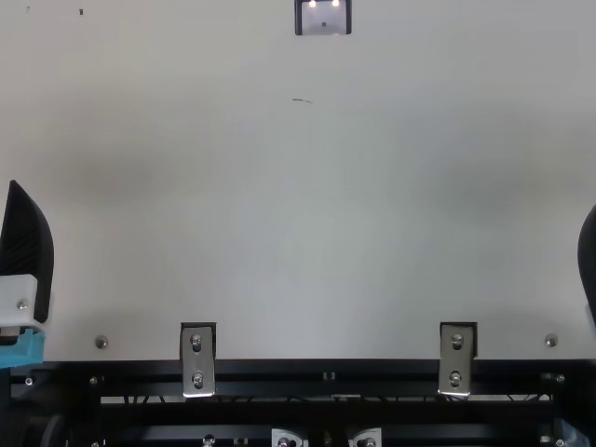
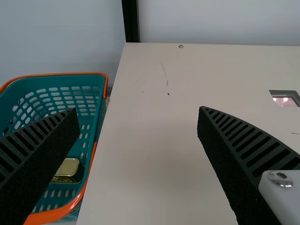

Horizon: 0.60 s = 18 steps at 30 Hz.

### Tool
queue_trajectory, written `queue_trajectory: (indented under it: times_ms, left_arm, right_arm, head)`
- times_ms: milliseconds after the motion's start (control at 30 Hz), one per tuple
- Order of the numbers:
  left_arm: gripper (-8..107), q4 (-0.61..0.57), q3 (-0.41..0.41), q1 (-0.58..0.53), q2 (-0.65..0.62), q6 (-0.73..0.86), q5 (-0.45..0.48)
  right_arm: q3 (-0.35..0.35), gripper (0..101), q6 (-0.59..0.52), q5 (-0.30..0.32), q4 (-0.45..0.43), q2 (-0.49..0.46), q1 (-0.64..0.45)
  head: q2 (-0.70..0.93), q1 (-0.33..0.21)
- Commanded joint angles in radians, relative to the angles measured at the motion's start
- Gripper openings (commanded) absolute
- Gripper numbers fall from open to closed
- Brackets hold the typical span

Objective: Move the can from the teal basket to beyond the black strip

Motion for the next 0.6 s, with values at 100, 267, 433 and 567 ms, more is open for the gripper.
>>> queue_trajectory:
  times_ms: [100,267,433,567]
  left_arm:
    - [90,0.000,0.000,0.000,0.000,0.000,0.000]
    - [90,0.000,0.000,0.000,0.000,0.000,0.000]
    - [90,0.000,0.000,0.000,0.000,0.000,0.000]
    - [90,0.000,0.000,0.000,0.000,0.000,0.000]
  right_arm:
    - [0.000,101,0.000,0.000,0.000,0.000,0.000]
    - [0.000,101,0.000,0.000,0.000,0.000,0.000]
    - [0.000,101,0.000,0.000,0.000,0.000,0.000]
    - [0.000,101,0.000,0.000,0.000,0.000,0.000]
  head:
    - [0.047,-0.048]
    - [0.028,-0.055]
    - [-0.005,-0.057]
    - [-0.012,-0.057]
